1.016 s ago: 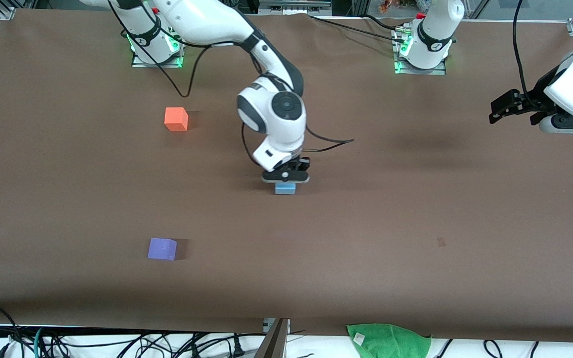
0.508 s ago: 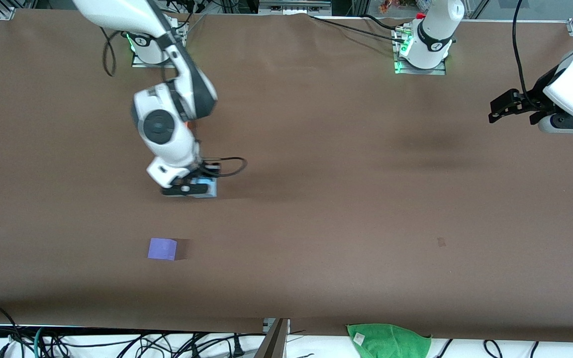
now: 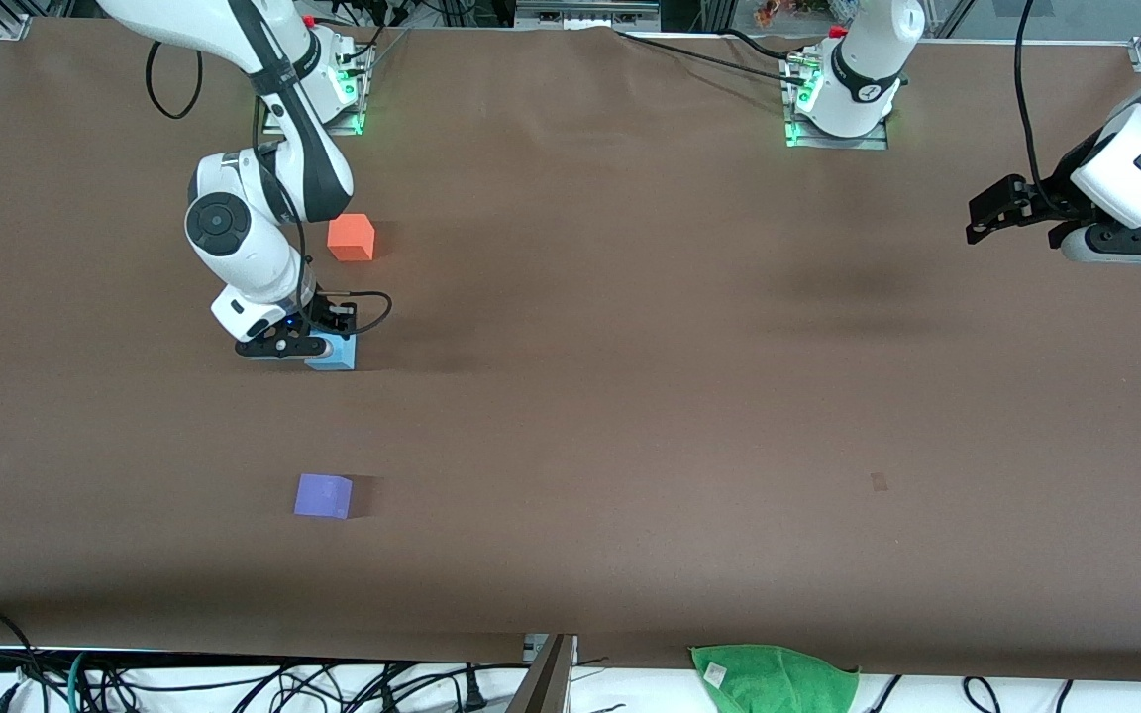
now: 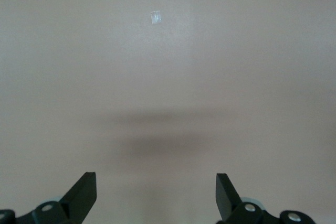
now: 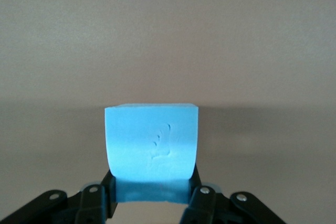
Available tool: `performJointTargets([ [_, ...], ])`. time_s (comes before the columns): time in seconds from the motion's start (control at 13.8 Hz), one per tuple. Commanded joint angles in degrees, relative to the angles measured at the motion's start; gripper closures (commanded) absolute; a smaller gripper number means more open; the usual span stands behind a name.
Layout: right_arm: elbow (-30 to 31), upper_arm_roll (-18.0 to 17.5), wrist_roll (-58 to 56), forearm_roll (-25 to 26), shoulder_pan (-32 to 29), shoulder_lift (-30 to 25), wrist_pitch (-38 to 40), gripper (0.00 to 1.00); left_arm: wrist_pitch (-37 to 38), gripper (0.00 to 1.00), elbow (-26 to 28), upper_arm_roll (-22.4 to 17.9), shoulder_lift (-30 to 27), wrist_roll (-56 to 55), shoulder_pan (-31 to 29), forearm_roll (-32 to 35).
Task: Place blue block between orange and purple blocks
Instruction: 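Carry the blue cube with the right gripper between orange and purple cubes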
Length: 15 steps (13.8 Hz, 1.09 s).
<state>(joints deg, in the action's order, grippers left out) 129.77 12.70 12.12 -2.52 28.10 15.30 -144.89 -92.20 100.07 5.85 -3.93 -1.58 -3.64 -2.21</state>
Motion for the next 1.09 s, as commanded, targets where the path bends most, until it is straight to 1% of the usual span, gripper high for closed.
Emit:
performJointTargets([
  [0.0, 2.24, -0.04, -0.7, -1.52, 0.29, -1.24, -2.15, 0.75, 1.23, 0.0, -1.37, -0.05, 0.24, 0.7, 0.21, 0.72],
  [0.29, 2.33, -0.04, -0.35, -2.04, 0.29, 0.86, -4.52, 0.75, 1.23, 0.0, -1.37, -0.05, 0.15, 0.61, 0.12, 0.72],
  [0.36, 2.33, -0.04, -0.35, -3.87, 0.29, 1.57, -5.05, 0.75, 1.23, 0.0, -1.37, 0.04, 0.15, 0.53, 0.21, 0.72],
  [0.44, 2.24, -0.21, -0.52, -5.11, 0.38, 2.1, -5.23, 0.72, 1.23, 0.0, -1.37, -0.04, 0.15, 0.53, 0.21, 0.72],
  [0.58, 2.24, -0.22, -0.52, -5.47, 0.38, 2.71, -6.02, 0.71, 1.23, 0.0, -1.37, 0.04, 0.15, 0.53, 0.21, 0.72],
  [0.65, 2.24, -0.22, -0.61, -5.47, 0.38, 2.98, -6.11, 0.65, 1.23, 0.0, -1.37, 0.04, 0.24, 0.61, 0.12, 0.72],
  [0.73, 2.24, -0.3, -0.61, -5.47, 0.38, 3.24, -6.28, 0.48, 1.23, 0.0, -1.37, -0.04, 0.24, 0.79, 0.12, 0.72],
  [0.8, 2.15, -0.3, -0.61, -5.47, 0.38, 3.24, -6.28, 0.22, 1.23, 0.0, -1.37, -0.05, 0.15, 0.79, 0.12, 0.72],
  [0.87, 1.98, -0.3, -0.7, -5.47, 0.38, 3.16, -6.11, 0.03, 1.23, 0.0, -1.37, -0.05, 0.15, 0.79, 0.12, 0.72],
  [1.02, 1.62, -0.39, -1.4, -5.47, 0.47, 1.32, -5.41, 0.01, 1.23, 0.0, -1.37, -0.05, 0.15, 0.79, 0.12, 0.72],
])
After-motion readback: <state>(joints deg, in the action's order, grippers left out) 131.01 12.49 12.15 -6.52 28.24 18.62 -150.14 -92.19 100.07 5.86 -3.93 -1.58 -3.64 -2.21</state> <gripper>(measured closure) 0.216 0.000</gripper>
